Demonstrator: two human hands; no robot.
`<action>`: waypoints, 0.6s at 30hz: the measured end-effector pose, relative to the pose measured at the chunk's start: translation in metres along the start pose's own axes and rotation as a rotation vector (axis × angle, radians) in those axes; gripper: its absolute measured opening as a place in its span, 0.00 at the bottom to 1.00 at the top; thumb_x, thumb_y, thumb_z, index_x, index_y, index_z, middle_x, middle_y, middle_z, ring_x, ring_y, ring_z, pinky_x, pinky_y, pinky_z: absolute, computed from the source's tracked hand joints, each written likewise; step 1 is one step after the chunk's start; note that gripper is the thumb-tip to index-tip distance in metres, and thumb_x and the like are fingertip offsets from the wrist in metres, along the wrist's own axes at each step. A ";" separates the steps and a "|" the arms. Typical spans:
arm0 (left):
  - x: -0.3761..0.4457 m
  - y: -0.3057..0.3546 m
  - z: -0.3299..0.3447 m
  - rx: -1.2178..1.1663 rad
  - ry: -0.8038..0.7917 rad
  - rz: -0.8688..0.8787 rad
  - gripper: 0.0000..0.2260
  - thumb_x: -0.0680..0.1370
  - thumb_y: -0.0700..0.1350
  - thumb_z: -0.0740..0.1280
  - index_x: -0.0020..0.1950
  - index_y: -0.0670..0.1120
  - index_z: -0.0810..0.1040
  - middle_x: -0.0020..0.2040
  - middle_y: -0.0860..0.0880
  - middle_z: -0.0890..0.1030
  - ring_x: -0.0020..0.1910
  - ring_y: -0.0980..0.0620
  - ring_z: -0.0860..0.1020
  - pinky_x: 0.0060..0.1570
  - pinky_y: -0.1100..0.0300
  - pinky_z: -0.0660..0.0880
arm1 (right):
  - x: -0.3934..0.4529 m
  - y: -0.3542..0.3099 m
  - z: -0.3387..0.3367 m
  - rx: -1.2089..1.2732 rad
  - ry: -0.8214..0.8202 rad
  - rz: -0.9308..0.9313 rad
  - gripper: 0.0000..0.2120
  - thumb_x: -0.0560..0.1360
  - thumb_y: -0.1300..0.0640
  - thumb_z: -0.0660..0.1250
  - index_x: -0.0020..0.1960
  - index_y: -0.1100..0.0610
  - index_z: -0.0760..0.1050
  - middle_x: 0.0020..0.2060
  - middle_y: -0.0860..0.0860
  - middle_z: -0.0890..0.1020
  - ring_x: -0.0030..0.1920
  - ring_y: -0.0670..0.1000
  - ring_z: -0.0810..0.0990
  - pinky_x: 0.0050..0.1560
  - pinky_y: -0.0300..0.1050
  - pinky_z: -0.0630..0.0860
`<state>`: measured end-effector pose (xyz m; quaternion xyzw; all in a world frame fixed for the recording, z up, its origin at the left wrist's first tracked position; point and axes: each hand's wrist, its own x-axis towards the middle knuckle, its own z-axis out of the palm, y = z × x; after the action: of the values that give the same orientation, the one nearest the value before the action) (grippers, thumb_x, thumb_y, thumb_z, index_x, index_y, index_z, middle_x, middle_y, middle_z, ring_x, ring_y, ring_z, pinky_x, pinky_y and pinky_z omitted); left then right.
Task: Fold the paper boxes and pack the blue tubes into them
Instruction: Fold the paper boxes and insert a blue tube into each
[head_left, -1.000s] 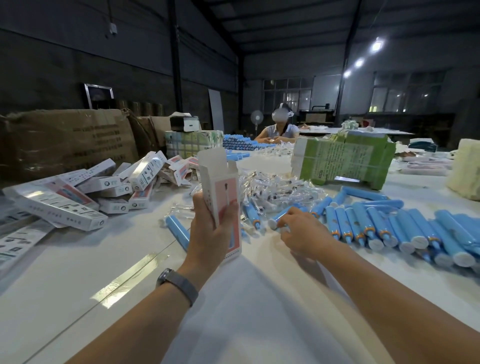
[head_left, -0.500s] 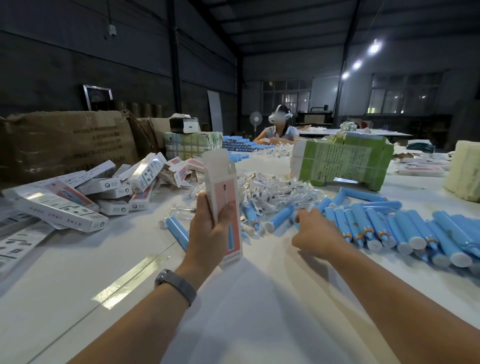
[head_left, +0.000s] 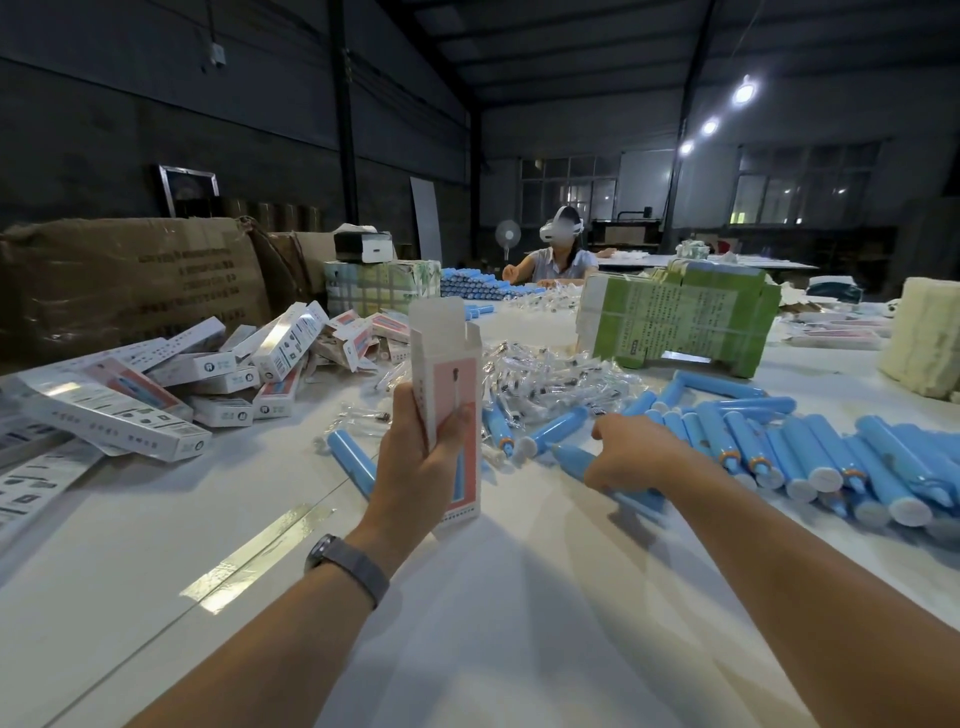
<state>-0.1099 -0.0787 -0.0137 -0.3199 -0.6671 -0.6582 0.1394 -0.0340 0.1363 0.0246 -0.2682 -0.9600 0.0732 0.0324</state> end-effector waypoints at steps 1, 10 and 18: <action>0.000 0.001 0.001 -0.009 -0.012 -0.010 0.06 0.82 0.47 0.63 0.55 0.56 0.67 0.52 0.61 0.77 0.49 0.65 0.79 0.42 0.66 0.78 | 0.001 0.000 -0.001 0.053 0.023 -0.006 0.22 0.71 0.54 0.68 0.64 0.56 0.71 0.48 0.53 0.77 0.48 0.53 0.77 0.45 0.45 0.77; -0.002 0.005 0.002 0.091 -0.057 -0.007 0.08 0.82 0.49 0.62 0.58 0.48 0.67 0.51 0.59 0.77 0.51 0.55 0.79 0.45 0.56 0.80 | -0.018 -0.031 -0.042 1.331 0.317 -0.270 0.04 0.80 0.52 0.61 0.51 0.50 0.73 0.35 0.51 0.73 0.25 0.43 0.72 0.24 0.37 0.68; -0.009 0.018 -0.001 0.224 -0.114 0.051 0.10 0.82 0.47 0.65 0.54 0.44 0.65 0.51 0.46 0.79 0.48 0.43 0.81 0.46 0.39 0.80 | -0.063 -0.063 -0.074 1.510 0.658 -0.664 0.23 0.80 0.60 0.63 0.70 0.47 0.58 0.39 0.51 0.83 0.31 0.48 0.79 0.30 0.40 0.74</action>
<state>-0.0926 -0.0835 -0.0045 -0.3562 -0.7348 -0.5567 0.1528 -0.0048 0.0598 0.1063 0.1096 -0.6260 0.5928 0.4946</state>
